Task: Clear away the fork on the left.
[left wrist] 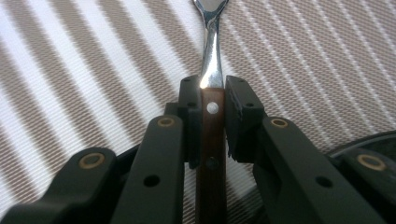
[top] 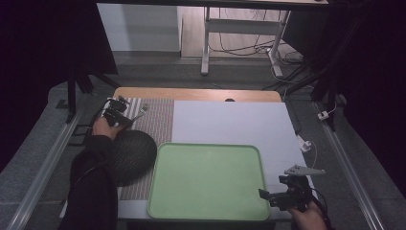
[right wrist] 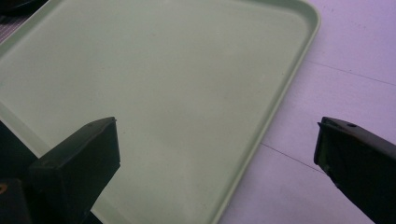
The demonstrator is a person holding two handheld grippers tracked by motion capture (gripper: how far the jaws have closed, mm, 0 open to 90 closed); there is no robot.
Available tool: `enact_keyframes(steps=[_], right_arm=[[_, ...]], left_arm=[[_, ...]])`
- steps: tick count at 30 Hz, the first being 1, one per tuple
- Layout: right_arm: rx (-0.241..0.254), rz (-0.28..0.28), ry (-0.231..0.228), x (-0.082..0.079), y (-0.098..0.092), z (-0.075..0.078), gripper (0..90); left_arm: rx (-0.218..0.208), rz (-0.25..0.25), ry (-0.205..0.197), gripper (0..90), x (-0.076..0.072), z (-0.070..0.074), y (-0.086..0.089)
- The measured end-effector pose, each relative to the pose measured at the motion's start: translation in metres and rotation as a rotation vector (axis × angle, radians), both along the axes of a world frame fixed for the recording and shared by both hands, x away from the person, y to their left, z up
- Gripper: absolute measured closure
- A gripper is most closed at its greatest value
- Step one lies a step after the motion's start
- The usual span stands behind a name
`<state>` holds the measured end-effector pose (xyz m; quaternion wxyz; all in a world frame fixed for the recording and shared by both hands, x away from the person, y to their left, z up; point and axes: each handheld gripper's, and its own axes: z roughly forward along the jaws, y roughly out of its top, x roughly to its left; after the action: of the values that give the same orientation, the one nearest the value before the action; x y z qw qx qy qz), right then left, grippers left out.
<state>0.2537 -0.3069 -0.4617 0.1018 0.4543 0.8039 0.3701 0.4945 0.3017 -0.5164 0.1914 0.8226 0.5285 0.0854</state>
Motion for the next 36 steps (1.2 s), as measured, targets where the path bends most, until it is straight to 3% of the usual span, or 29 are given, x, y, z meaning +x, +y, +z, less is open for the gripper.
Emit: enact_keyframes(steps=[8,15,22,36], right_arm=[[0.002,0.001,0.002,0.0,0.0,0.0,0.3],[-0.003,0.001,0.003,0.0,0.001,0.0,0.3],[-0.006,0.001,0.0,0.0,0.001,0.0,0.3],[-0.005,0.004,-0.004,-0.001,0.001,0.0,0.3]], left_arm=[[0.013,0.059,-0.039,77.1,-0.011,0.009,0.026],[-0.023,0.073,-0.056,77.0,-0.024,0.019,0.04],[-0.067,0.041,-0.076,77.0,-0.037,0.03,0.031],[-0.11,-0.035,-0.095,77.0,-0.068,0.038,0.001]])
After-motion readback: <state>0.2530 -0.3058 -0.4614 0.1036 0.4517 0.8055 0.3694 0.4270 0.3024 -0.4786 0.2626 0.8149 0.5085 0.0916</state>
